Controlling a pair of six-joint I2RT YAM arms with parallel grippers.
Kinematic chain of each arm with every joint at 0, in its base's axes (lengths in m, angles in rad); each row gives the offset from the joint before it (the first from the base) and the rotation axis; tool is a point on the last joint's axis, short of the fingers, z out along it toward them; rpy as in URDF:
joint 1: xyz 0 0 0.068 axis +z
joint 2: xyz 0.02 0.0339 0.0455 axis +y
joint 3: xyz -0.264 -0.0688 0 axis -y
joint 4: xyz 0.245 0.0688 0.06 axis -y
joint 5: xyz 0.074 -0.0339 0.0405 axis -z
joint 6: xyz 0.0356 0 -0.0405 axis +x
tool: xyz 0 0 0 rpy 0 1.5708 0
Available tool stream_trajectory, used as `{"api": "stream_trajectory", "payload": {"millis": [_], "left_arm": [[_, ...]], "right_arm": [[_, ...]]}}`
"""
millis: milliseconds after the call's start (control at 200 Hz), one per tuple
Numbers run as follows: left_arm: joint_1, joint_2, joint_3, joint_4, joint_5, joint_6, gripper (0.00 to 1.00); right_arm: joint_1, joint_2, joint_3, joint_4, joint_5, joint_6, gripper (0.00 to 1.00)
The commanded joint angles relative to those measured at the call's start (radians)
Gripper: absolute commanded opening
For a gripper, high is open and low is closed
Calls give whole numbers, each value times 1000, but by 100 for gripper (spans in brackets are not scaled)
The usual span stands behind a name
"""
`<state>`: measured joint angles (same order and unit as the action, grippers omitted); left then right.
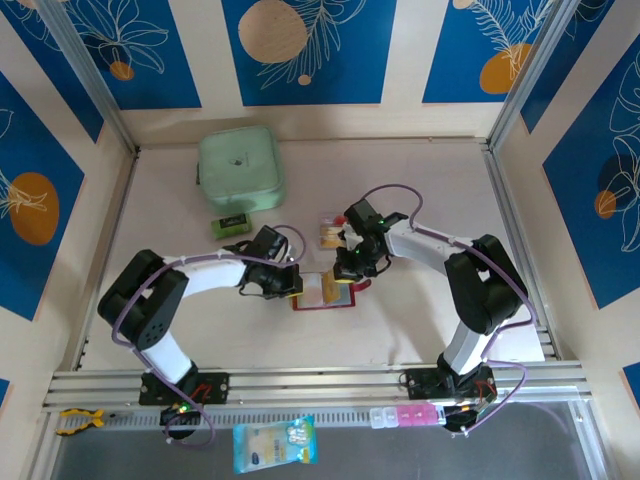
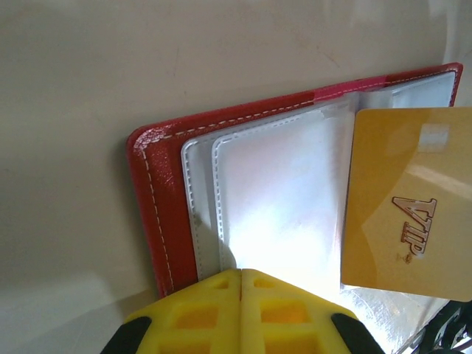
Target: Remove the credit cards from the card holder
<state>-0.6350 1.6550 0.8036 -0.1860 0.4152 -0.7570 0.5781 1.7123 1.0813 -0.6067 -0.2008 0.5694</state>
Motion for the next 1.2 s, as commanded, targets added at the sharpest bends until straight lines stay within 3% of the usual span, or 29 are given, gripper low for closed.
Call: {"api": "stream_trajectory", "payload": {"millis": [0, 575, 1075, 1190], "left_arm": [[0, -7, -42, -47, -10, -15, 0], [-1, -14, -61, -28, -6, -25, 0], [0, -33, -53, -29, -5, -28, 0], [1, -46, -44, -32, -4, -25, 5]], "right_arm": [[20, 30, 39, -51, 34, 32, 6], [77, 30, 74, -102, 70, 67, 17], [82, 3, 75, -102, 89, 75, 6], [76, -30, 81, -111, 90, 62, 5]]}}
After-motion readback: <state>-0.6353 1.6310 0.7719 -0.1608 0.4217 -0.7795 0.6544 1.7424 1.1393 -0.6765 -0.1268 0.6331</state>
